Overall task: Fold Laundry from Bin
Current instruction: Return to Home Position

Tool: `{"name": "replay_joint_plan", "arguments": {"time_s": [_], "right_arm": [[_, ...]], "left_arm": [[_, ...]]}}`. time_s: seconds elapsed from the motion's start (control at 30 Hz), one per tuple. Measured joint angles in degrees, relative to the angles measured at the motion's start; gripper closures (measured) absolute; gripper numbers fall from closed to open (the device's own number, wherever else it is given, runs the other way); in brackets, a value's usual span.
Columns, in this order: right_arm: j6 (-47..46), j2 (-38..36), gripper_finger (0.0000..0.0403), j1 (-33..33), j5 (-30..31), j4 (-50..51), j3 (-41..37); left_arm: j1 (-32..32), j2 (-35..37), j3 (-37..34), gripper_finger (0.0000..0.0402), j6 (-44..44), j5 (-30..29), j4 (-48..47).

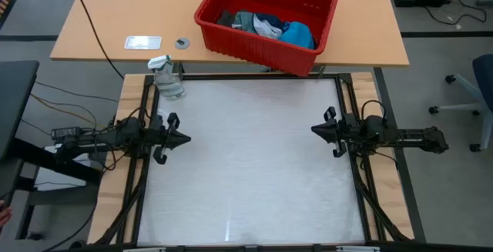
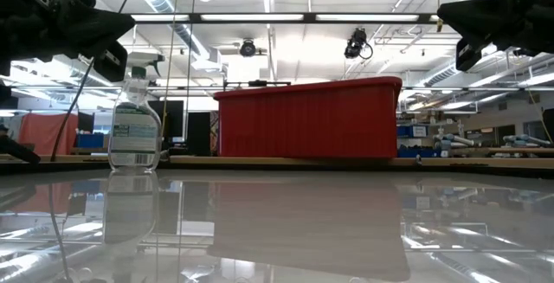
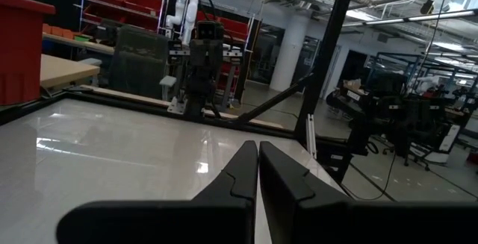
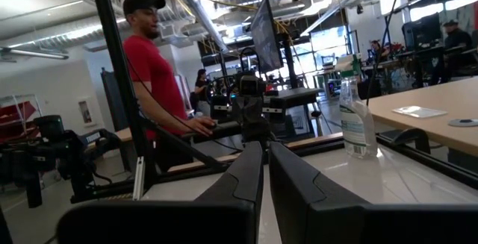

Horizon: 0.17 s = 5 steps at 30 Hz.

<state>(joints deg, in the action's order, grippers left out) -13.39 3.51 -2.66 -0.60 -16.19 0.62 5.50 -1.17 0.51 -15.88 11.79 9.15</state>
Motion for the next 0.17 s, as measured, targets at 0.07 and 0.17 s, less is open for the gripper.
{"name": "replay_joint_plan", "arguments": {"time_s": [0.07, 0.17], "right_arm": [[0.0, 0.0, 0.0369, 0.0, 0.02, 0.0, 0.0], [0.0, 0.0, 0.0369, 0.0, 0.02, 0.0, 0.0]], "left_arm": [[0.0, 0.0, 0.0, 0.0381, 0.0, 0.0, 0.0], [0.0, 0.0, 0.0, 0.0381, 0.0, 0.0, 0.0]]}}
